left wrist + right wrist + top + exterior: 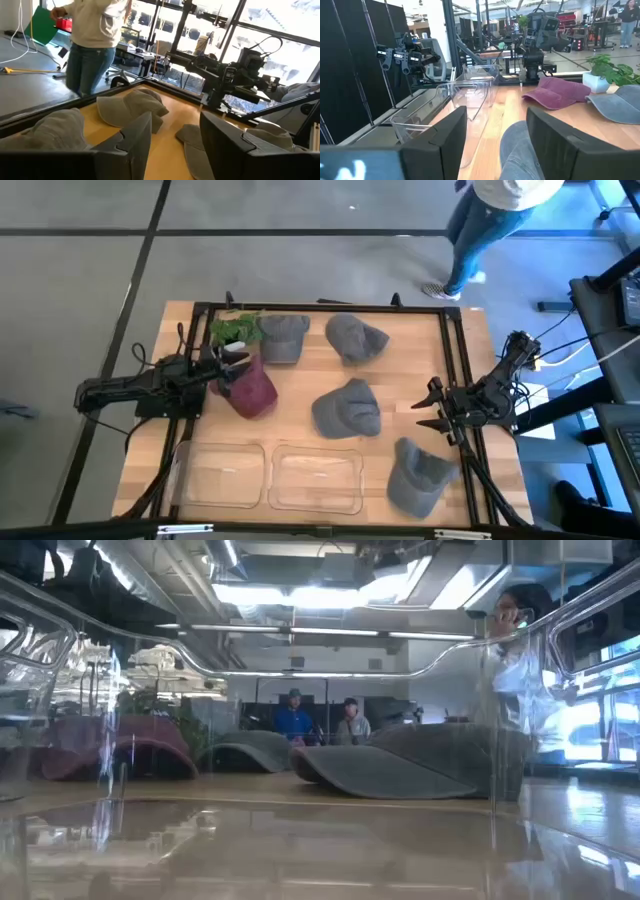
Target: Pick & Place hat
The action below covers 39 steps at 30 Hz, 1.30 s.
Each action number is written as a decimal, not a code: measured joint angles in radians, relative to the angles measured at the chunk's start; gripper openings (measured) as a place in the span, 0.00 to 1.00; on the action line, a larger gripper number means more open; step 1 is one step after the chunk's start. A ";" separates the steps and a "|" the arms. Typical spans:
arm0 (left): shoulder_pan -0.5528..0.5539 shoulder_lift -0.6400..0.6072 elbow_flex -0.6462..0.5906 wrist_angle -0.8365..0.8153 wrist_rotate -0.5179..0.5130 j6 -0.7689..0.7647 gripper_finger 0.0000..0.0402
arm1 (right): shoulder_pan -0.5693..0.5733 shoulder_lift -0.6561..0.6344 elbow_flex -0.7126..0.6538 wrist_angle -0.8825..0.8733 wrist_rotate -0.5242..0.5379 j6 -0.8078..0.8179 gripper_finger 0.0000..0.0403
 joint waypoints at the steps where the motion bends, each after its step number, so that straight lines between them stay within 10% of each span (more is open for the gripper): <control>1: 0.000 0.000 0.000 0.000 0.000 0.000 0.41 | 0.000 0.000 0.000 0.000 0.000 0.000 0.51; 24: 0.000 0.000 0.000 0.000 0.000 0.000 0.41 | 0.000 0.000 0.000 0.000 0.000 -0.002 0.51; 39: 0.000 0.000 0.000 0.008 -0.010 0.026 0.40 | -0.013 0.000 0.000 0.082 0.191 -0.158 0.51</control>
